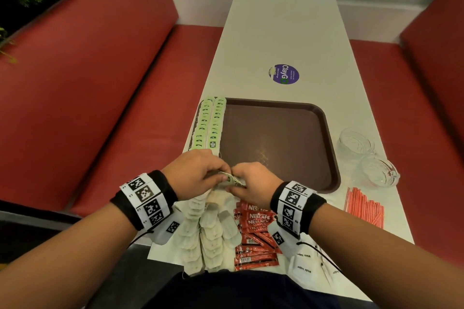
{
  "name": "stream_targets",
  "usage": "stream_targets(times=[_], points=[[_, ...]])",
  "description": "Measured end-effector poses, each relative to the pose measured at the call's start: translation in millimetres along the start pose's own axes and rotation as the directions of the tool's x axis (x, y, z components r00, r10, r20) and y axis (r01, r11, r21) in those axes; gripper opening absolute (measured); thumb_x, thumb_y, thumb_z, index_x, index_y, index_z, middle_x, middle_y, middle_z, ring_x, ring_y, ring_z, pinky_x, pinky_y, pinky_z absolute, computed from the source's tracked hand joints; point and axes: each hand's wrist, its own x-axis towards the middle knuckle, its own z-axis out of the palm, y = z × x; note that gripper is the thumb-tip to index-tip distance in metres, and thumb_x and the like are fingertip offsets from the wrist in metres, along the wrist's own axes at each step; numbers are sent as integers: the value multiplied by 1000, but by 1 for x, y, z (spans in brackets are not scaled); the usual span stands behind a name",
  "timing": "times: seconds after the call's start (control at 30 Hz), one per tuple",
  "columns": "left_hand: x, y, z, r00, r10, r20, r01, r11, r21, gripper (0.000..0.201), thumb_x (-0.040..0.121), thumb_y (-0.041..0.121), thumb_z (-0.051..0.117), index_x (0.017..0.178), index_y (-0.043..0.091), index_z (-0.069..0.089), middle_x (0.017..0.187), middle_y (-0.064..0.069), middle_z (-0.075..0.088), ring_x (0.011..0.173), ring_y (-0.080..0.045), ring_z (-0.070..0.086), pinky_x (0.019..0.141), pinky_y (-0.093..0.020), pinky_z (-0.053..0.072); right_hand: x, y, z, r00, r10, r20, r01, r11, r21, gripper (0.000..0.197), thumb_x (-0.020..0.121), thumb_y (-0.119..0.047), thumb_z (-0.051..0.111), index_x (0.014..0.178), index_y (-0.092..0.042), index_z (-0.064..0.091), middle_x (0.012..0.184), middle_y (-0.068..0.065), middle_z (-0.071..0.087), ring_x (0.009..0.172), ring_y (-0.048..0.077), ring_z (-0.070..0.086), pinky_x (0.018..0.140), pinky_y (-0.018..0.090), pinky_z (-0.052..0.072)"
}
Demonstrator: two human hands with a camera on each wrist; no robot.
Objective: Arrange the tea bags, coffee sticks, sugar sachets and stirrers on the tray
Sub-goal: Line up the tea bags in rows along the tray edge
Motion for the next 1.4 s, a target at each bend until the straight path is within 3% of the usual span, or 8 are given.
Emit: stream_targets(times=[0.13, 0.3, 0.47, 0.7, 0.9, 1.13, 1.33, 1.4], points=[[7, -8, -4, 999, -32, -41, 32, 999, 6, 13, 93, 37, 59, 98, 34, 70, 85, 14, 68, 81, -6, 58, 75, -35, 50, 5, 1, -5, 998, 36, -43, -34, 998, 49, 19, 91, -32, 67, 85, -15, 60, 81, -1, 58, 76, 21, 57, 70, 39, 48], [28, -34, -7, 959, -266, -99, 269, 963, 23, 10, 96, 32, 62, 101, 28, 70, 80, 13, 67, 77, -14, 63, 76, -34, 52, 5, 5, -9, 980, 198, -29, -192, 972, 134, 20, 95, -26, 58, 109, -22, 46, 89, 0, 63, 76, 21, 60, 67, 34, 47], [58, -69, -1, 864, -483, 146, 451, 869, 204, 21, 97, 33, 61, 116, 25, 68, 98, 8, 67, 94, -15, 61, 85, -29, 49, 0, 7, -12, 968, 251, 29, -252, 947, 201, 18, 94, -15, 53, 100, -16, 36, 72, 2, 54, 57, 15, 48, 52, 29, 36], [83, -92, 11, 823, -566, 47, 553, 817, 164, 23, 89, 35, 70, 110, 26, 69, 92, 12, 62, 93, -13, 60, 83, -30, 51, -1, 11, -13, 960, 273, 59, -279, 948, 155, 13, 92, -17, 54, 85, -19, 44, 72, -1, 55, 63, 18, 49, 55, 30, 39], [87, -83, 17, 840, -529, 121, 472, 822, 318, 27, 78, 43, 79, 96, 30, 63, 95, 9, 60, 89, -15, 60, 80, -34, 53, 1, 15, -13, 968, 246, 54, -252, 950, 183, 5, 98, -26, 54, 95, -27, 51, 91, -8, 73, 72, 12, 65, 66, 33, 56], [85, -75, 15, 849, -504, 159, 423, 829, 367, 17, 86, 37, 72, 99, 29, 66, 100, 7, 65, 90, -15, 61, 81, -34, 53, 7, 18, -11, 963, 262, 58, -268, 950, 162, 8, 97, -36, 58, 95, -34, 51, 91, -7, 74, 75, 12, 69, 73, 41, 60], [65, -28, -2, 970, -191, 153, 215, 964, -158, 21, 83, 50, 72, 89, 30, 71, 81, 12, 67, 67, 2, 54, 63, -13, 41, 8, 15, -14, 960, 280, 14, -278, 943, 185, 12, 97, -36, 59, 94, -26, 53, 87, -2, 70, 73, 16, 69, 69, 40, 59], [59, -20, 1, 980, -108, 164, 135, 978, -161, 16, 81, 43, 77, 86, 30, 71, 77, 11, 67, 66, 1, 52, 61, -14, 40, 9, 13, -16, 959, 282, -15, -277, 948, 155, 17, 98, -38, 56, 95, -22, 52, 85, -1, 66, 74, 20, 65, 65, 36, 55]])
